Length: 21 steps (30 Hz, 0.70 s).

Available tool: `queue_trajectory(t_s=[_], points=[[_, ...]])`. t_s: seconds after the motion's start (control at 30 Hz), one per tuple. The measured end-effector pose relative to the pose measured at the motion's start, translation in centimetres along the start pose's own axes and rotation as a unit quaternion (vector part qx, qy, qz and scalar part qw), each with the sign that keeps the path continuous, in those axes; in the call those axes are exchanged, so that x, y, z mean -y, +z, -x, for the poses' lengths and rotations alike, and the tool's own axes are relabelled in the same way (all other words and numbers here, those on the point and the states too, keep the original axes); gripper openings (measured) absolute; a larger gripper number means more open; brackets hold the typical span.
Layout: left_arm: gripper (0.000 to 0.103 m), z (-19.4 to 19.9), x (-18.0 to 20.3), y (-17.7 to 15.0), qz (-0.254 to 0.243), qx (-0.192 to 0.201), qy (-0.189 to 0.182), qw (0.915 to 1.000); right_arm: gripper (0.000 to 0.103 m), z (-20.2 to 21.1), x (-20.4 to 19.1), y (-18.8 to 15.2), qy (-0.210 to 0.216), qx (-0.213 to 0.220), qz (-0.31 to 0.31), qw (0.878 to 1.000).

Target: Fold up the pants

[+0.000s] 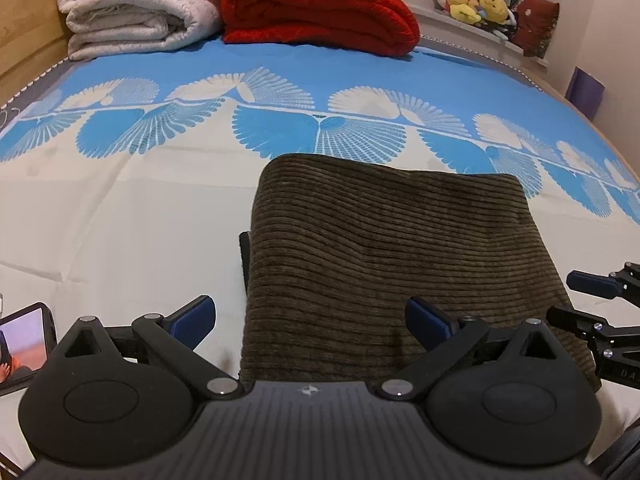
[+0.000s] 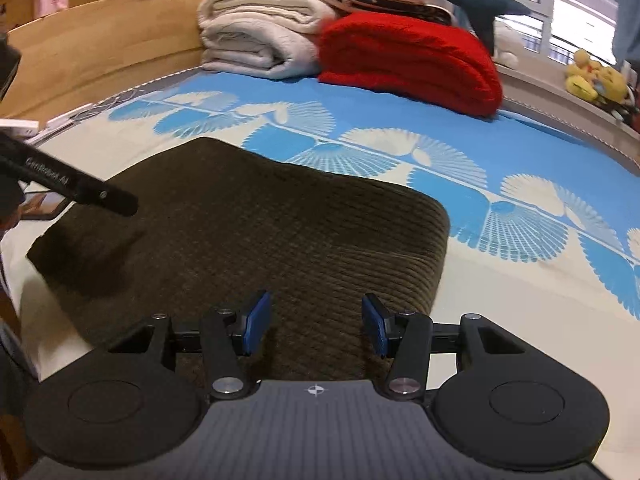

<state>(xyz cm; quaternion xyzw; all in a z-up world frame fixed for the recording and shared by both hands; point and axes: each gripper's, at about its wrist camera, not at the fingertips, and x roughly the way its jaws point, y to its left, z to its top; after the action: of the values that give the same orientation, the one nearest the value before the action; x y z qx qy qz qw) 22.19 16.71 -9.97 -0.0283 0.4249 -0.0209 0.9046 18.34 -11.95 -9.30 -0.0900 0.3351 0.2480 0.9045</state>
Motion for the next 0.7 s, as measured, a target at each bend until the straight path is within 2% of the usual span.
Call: queue_trajectory(t_s=[0.1,0.17,0.2,0.27,0.33,0.37,0.47,0.53,0.63,0.7], points=[[0.102,-0.4,0.4,-0.3,-0.013,-0.006,0.003,0.9999,0.052,0.3,-0.3,-0.1,0.013,0.001,0.011,1.0],[0.102,-1.5,0.7,-0.9,-0.029,-0.025,0.02,0.9991,0.053,0.3,-0.6,-0.2,0.02,-0.004,0.023,1.0],[0.103,-2.5,0.8,-1.3,-0.036,-0.042,0.029,0.998,0.054,0.0,-0.7,-0.4,0.023,-0.015,0.028,0.999],[0.103,-3.2,0.4,-1.8,-0.022,-0.044,0.023,0.9985,0.056,-1.6,-1.0,-1.3,0.023,-0.07,0.042,0.996],[0.103,-3.0,-0.1,-1.3,-0.008,-0.048,0.011,0.9987,0.058,-1.6,-1.6,-1.9,0.013,-0.055,0.06,0.997],[0.103,-2.7,-0.5,-1.1,-0.002,-0.044,0.008,0.999,0.062,-1.2,-1.6,-1.5,0.01,-0.049,0.063,0.997],[0.103,-2.3,-1.3,-0.5,0.011,-0.025,0.028,0.9992,0.087,0.3,0.3,-0.6,0.009,-0.007,-0.005,1.0],[0.103,-2.8,-2.0,0.0,0.023,-0.027,0.034,0.9988,0.09,0.4,2.2,-0.4,-0.006,-0.001,-0.054,0.999],[0.103,-4.6,-2.6,0.7,0.046,-0.057,0.005,0.9973,0.09,-1.6,5.6,-1.0,-0.023,-0.055,-0.148,0.987],[0.1,-5.7,-2.5,1.0,0.055,-0.076,-0.026,0.9953,0.092,-3.9,7.6,-1.9,0.021,-0.104,-0.225,0.968]])
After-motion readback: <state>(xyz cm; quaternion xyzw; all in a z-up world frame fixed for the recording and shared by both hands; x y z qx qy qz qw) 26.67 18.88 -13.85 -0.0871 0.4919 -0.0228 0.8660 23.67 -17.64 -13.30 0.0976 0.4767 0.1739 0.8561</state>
